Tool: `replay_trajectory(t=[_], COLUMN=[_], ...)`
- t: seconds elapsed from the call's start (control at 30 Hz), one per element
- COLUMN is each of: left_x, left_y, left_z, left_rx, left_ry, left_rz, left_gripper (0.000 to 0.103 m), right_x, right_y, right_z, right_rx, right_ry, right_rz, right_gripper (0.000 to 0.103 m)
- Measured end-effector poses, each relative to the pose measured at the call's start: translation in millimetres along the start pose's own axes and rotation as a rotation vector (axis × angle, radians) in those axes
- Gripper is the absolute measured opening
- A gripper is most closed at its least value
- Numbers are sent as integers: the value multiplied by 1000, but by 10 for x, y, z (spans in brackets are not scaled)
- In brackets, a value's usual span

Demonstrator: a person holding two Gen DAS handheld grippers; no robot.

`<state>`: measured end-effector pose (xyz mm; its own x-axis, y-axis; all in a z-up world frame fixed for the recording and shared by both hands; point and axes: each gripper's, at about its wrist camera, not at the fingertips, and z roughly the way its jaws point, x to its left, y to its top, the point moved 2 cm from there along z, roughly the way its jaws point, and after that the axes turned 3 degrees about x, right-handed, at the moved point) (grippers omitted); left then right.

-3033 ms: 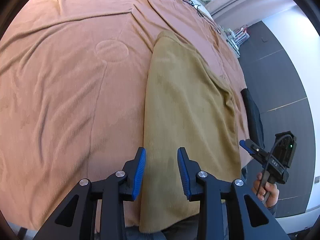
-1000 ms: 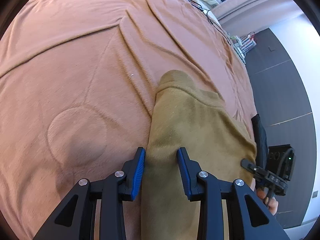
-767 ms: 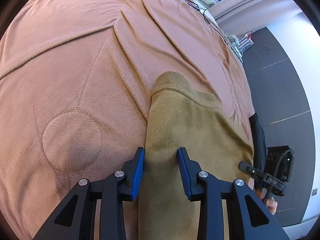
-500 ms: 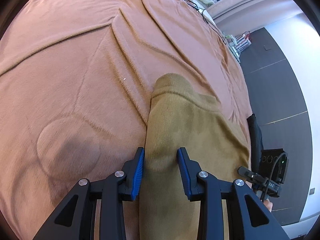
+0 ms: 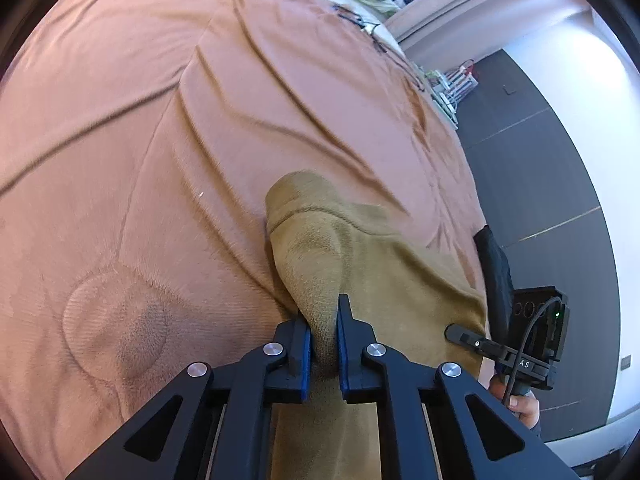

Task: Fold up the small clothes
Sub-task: 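Close both tools on the end of the brown shirt strip, then lift the shirt end with both tools and fold it over onto the strip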

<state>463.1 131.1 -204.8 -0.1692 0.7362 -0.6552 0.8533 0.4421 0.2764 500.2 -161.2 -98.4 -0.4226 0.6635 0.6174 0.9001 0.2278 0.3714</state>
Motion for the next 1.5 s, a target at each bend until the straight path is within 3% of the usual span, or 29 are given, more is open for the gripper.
replay_trajectory(t=[0.67,1.5], left_x=[-713,-1676], left_y=[-251,-1084], left_z=[-893,-1939], left_rx=[-152,-328], left_ry=[-64,-133], left_rz=[102,221], left_gripper=[8,8], right_x=[934,1413], right_y=[-483,-1557], right_z=[-683,-1912], right_rx=[-157,-356], right_ry=[-55,-76], right_rz=[-177,-320], right_gripper=[12,12])
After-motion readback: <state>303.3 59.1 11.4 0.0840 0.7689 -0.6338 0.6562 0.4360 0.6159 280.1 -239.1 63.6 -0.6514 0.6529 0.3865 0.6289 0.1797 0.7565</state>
